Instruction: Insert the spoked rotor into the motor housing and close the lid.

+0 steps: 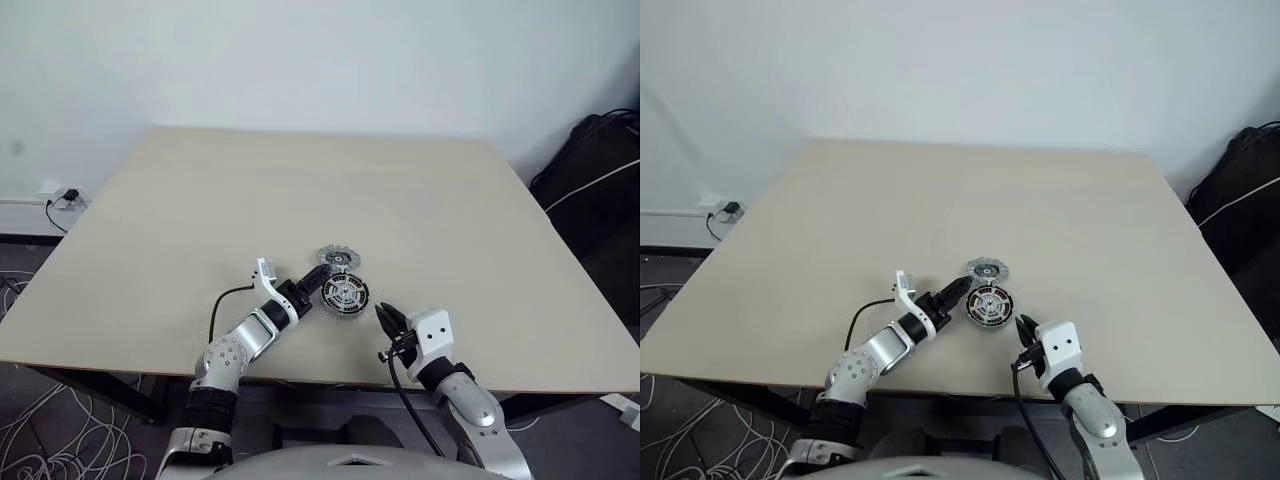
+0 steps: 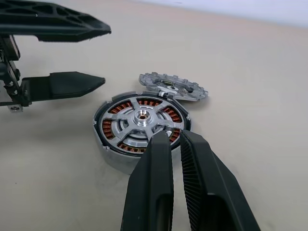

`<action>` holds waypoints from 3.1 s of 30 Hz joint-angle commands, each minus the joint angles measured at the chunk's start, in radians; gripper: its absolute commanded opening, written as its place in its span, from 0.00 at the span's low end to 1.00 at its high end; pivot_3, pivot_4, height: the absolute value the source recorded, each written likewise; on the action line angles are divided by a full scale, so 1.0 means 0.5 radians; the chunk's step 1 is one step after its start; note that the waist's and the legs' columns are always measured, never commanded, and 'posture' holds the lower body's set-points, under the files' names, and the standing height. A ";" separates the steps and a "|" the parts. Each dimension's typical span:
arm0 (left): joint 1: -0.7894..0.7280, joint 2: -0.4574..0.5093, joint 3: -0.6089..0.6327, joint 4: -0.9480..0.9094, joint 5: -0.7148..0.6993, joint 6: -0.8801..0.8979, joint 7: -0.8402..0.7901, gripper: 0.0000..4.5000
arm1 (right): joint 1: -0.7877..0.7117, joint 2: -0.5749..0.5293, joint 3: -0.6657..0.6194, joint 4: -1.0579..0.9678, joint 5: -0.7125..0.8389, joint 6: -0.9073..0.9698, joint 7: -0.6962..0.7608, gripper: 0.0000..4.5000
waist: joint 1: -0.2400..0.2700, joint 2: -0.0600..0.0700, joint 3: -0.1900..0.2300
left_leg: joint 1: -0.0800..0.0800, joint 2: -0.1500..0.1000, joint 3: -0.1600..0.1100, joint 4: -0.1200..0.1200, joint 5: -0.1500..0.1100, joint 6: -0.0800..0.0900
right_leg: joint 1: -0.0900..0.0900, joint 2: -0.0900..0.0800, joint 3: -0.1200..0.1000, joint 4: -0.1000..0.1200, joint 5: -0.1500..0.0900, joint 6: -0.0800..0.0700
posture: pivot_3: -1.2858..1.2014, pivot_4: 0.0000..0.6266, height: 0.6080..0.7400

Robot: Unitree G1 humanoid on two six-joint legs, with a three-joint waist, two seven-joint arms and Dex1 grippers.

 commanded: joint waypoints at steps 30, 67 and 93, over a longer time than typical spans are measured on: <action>0.759 0.271 -0.382 0.019 1.698 -2.225 -0.182 0.00 | -0.885 0.143 0.177 0.729 -0.084 0.400 0.008 0.09 | -0.004 0.020 -0.012 | -0.001 -0.002 0.001 -0.010 -0.006 -0.010 | -0.011 -0.017 -0.007 -0.001 0.000 -0.003 | 0.52 0.00 1.00; 0.812 0.318 -0.426 -0.348 1.566 -1.619 -0.355 0.00 | -1.447 -0.926 0.857 0.203 -0.659 0.522 1.212 0.29 | 0.007 0.010 -0.013 | -0.001 -0.002 -0.007 0.012 -0.004 0.005 | 0.004 -0.020 -0.030 -0.001 0.001 -0.001 | 0.52 0.00 1.00; 0.786 0.202 -0.543 -0.412 1.617 -1.559 -0.276 0.00 | -1.555 -0.871 0.906 0.590 -0.796 0.460 1.383 0.02 | 0.007 0.023 -0.021 | -0.004 -0.006 -0.006 0.012 -0.006 0.001 | 0.007 -0.050 -0.058 -0.001 0.001 -0.002 | 0.52 0.00 1.00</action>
